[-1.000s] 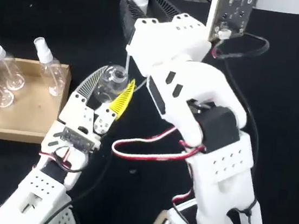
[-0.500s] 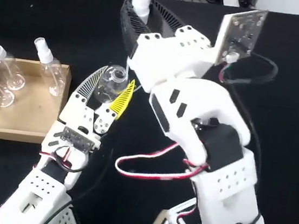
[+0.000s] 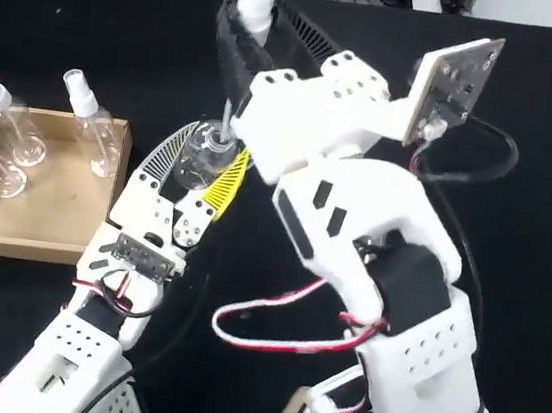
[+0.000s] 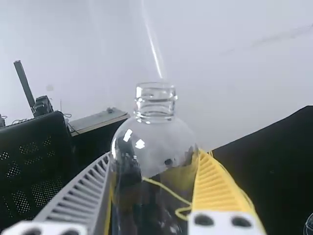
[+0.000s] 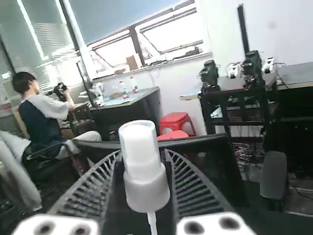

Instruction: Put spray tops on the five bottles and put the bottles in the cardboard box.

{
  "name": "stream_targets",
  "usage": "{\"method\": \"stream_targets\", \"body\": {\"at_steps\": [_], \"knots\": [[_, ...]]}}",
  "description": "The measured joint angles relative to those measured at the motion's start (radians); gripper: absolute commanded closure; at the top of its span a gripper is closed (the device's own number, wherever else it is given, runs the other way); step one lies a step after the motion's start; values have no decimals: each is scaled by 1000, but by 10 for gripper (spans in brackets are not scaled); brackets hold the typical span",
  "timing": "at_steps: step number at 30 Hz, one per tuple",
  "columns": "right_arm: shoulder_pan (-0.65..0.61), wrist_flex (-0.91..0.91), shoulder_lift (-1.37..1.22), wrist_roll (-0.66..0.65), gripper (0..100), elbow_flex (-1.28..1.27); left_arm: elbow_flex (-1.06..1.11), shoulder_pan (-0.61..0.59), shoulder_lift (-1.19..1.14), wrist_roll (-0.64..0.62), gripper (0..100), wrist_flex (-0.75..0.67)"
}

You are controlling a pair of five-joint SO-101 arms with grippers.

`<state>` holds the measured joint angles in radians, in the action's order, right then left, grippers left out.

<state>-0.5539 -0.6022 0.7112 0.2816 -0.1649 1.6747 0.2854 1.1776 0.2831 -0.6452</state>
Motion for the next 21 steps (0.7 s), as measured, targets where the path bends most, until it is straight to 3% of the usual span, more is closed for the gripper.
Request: {"method": "stream_targets", "body": {"at_steps": [21], "knots": [[-6,18,6,0,971,-89,0,0,0,0,970,0]]}}
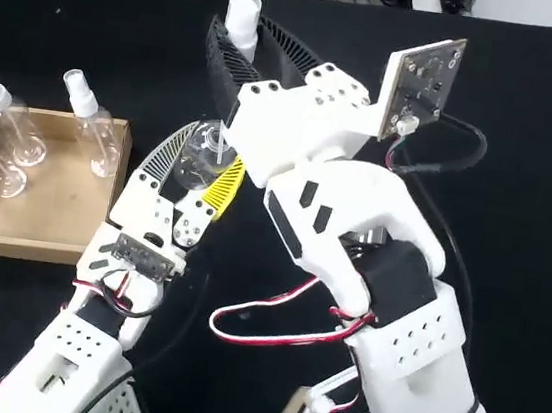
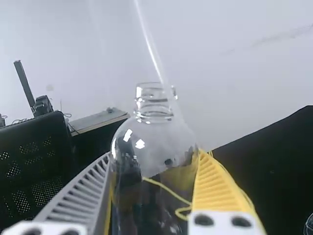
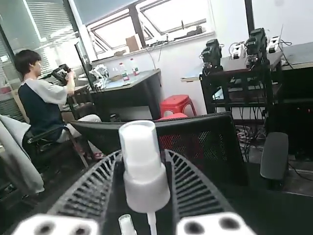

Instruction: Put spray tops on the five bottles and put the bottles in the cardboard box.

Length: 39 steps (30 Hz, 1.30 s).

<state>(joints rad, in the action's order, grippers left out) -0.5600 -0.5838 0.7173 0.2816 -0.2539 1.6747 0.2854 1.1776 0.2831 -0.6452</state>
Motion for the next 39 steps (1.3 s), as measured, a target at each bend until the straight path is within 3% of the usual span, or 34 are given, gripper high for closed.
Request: {"method": "stream_targets", "body": {"at_steps": [39], "knots": [[43,86,51,0,971,-78,0,0,0,0,970,0]]}}
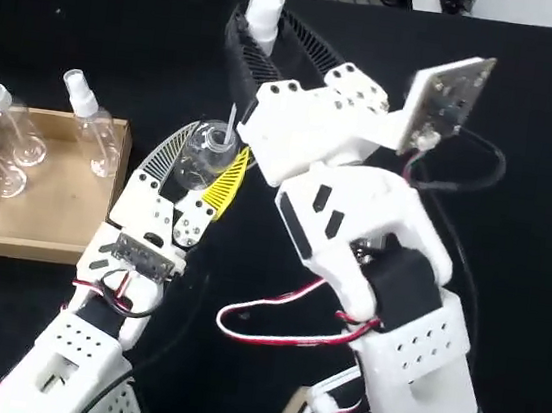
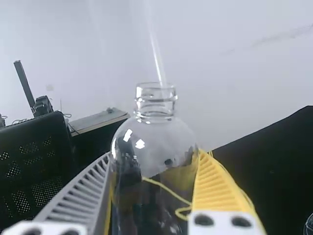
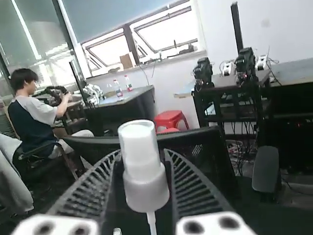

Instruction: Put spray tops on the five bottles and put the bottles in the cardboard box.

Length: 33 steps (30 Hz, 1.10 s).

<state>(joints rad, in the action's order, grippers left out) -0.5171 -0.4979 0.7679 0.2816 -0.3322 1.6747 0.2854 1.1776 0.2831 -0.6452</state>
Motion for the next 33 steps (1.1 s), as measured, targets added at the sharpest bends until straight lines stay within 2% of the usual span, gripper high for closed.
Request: {"method": "stream_targets", "body": {"at_steps": [10,15,18,22,29,33], "knots": [[-51,-31,54,0,967,-86,0,0,0,0,970,0],[-60,-31,106,-64,965,-212,0,3,0,0,970,0],[-94,-48,138,-110,907,-244,0,3,0,0,970,0],[-157,-118,160,-172,832,-244,0,3,0,0,970,0],[-170,-164,160,-184,832,-241,0,2,0,0,970,0],[-169,-269,161,-184,832,-149,0,2,0,0,970,0]]}}
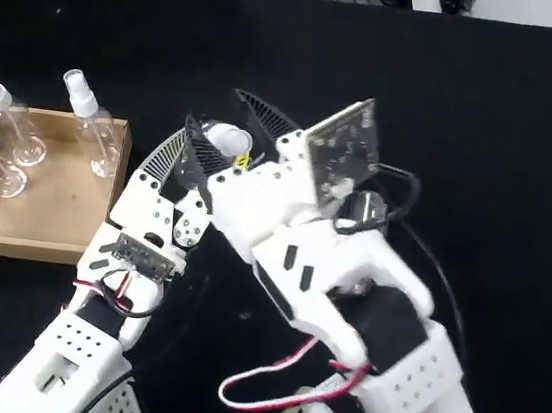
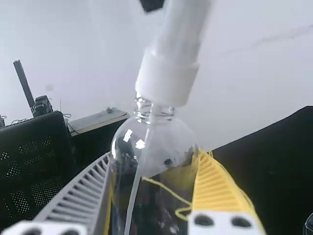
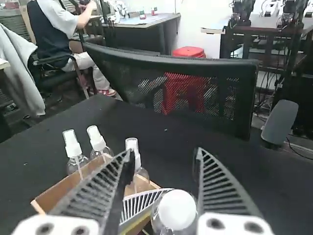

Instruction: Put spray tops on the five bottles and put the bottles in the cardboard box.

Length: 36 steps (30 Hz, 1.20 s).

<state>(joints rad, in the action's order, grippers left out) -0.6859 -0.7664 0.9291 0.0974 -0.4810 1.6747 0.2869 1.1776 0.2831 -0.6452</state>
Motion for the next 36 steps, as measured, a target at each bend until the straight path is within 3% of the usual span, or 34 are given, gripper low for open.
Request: {"method": "stream_targets", "body": {"at_steps": [3,8,12,17,24,27,31,36], "knots": [[41,-127,5,0,832,106,0,0,0,0,970,0],[259,-310,9,-5,832,166,0,0,0,0,970,0],[407,-344,17,-5,832,126,0,-2,0,0,970,0],[462,-344,17,-5,830,-29,0,-69,0,-12,970,0],[459,-287,17,-5,832,-193,0,-279,3,-344,971,0],[460,-224,17,-5,832,-275,3,-361,57,-394,971,6],[420,-146,17,-5,832,-379,11,-428,199,-405,971,138],[356,-87,17,-5,832,-468,15,-436,516,-410,971,514]]}}
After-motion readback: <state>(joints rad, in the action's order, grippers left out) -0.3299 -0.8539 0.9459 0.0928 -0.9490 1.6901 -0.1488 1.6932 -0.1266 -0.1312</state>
